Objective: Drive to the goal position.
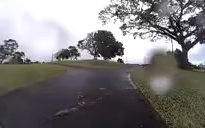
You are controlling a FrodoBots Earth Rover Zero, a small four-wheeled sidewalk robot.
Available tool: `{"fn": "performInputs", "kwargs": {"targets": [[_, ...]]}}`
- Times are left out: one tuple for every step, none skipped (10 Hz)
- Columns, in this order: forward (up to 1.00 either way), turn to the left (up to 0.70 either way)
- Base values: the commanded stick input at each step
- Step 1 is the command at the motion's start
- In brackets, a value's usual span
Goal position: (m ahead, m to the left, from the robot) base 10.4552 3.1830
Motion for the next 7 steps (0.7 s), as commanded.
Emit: {"fn": "performInputs", "kwargs": {"targets": [[0.85, 0.00], [0.85, 0.00], [0.85, 0.00], [0.85, 0.00], [0.85, 0.00], [0.85, 0.00], [0.85, 0.00]]}}
